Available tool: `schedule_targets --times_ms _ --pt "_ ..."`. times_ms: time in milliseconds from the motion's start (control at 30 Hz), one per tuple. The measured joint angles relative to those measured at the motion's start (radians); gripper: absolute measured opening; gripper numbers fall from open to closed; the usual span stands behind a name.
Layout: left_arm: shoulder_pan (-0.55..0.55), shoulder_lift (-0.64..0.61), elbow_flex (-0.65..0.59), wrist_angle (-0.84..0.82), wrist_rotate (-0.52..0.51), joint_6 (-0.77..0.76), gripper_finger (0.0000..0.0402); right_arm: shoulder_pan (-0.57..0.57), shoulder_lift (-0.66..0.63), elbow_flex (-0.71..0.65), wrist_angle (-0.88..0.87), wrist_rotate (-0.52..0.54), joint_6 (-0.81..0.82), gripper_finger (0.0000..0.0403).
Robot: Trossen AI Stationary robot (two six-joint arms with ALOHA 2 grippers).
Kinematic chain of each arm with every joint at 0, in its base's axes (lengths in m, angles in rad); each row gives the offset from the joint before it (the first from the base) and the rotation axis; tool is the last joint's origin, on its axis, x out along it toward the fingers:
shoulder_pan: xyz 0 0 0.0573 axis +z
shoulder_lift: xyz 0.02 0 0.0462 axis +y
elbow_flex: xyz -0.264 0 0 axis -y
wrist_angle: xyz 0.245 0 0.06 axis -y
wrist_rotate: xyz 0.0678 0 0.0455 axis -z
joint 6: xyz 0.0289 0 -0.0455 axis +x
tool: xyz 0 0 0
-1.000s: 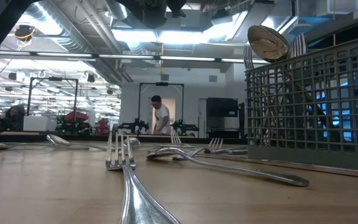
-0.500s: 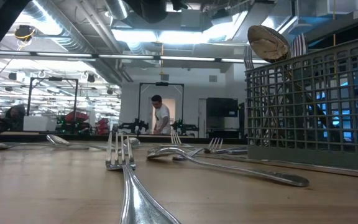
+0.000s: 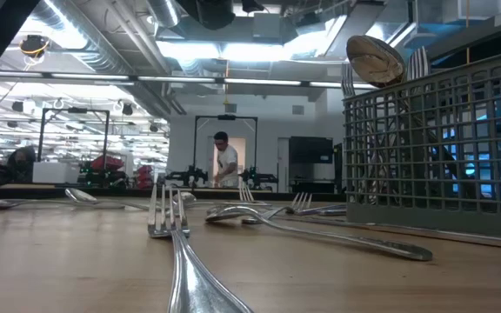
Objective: Sort silverware
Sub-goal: Put the silver spoon into the gray silverware basket
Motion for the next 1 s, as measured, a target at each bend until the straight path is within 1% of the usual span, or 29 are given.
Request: schedule_targets --times_ms 100,200,300,500,633,733,833,900,1000 --pt "0.005 0.000 0.000 0.000 0.012 -0.022 0.0030 0.000 0.000 0.000 0.012 -0.013 0.012 0.0022" --pt "0.012 0.000 0.000 -0.013 0.070 -0.026 0.0046 -0.001 0.000 0.000 0.019 -0.053 0.021 0.0023" --pt "0.026 0.000 0.000 -0.032 0.173 -0.034 0.0066 -0.001 0.000 0.000 0.025 -0.103 0.026 0.0011" --pt "0.059 0.000 0.000 -0.057 0.422 -0.067 0.0123 -0.002 0.000 0.000 0.025 -0.223 0.070 0.0016" --pt "0.099 0.000 0.000 -0.095 0.554 -0.163 0.0151 -0.003 0.000 0.000 0.024 -0.313 0.095 0.0011" --pt "0.146 0.000 0.000 -0.134 0.668 -0.273 0.0157 -0.002 -0.001 0.000 0.015 -0.400 0.151 0.0010" --pt "0.180 0.000 0.000 -0.165 0.728 -0.308 0.0155 -0.001 -0.002 0.000 0.010 -0.517 0.219 0.0013" --pt "0.194 0.000 0.000 -0.174 0.751 -0.311 0.0151 0.001 -0.002 0.000 0.003 -0.587 0.266 0.0014" --pt "0.204 0.000 0.000 -0.173 0.754 -0.324 0.0145 0.001 -0.002 0.000 -0.029 -0.657 0.314 0.0011"
